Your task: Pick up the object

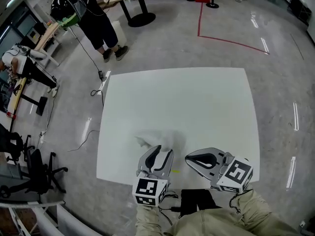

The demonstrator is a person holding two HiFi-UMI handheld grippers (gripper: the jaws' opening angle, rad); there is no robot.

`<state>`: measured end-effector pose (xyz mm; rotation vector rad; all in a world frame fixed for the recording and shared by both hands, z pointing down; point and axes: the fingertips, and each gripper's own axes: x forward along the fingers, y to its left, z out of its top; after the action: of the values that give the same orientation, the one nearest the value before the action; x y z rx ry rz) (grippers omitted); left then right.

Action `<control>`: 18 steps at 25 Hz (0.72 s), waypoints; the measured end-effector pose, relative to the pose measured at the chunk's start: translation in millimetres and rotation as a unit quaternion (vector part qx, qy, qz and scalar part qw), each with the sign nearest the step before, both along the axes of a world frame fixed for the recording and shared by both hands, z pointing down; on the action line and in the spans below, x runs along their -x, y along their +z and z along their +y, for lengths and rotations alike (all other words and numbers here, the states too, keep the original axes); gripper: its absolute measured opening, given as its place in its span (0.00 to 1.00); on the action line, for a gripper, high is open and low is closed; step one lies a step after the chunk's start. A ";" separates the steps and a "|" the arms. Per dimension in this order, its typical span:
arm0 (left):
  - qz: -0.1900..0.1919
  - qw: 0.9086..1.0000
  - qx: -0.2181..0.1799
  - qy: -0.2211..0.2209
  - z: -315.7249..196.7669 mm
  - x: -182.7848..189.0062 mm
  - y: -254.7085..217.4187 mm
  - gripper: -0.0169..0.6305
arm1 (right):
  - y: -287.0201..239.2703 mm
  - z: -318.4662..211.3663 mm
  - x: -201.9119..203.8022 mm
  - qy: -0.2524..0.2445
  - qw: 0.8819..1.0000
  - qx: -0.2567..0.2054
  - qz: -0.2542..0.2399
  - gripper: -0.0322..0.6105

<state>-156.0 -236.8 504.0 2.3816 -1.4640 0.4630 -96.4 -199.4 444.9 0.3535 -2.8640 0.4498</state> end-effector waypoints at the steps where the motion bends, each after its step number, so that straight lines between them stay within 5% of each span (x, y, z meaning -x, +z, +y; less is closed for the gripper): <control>1: -0.010 1.000 0.004 -0.011 -8.9 3.6 7.7 0.31 | 3.4 -2.1 0.6 0.001 1.000 0.003 0.002 0.05; 12: -0.093 0.994 0.043 -0.048 -67.1 7.2 40.8 0.41 | 20.9 -18.7 4.7 0.012 0.999 0.028 0.014 0.05; 18: -0.137 0.987 0.080 -0.022 -81.6 -19.2 41.4 0.31 | 18.6 -39.0 -10.1 0.014 0.999 0.040 0.010 0.05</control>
<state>-136.8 -318.5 545.4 2.2225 -1.5227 0.8901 -86.3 -238.5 463.5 0.3809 -2.8164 0.5598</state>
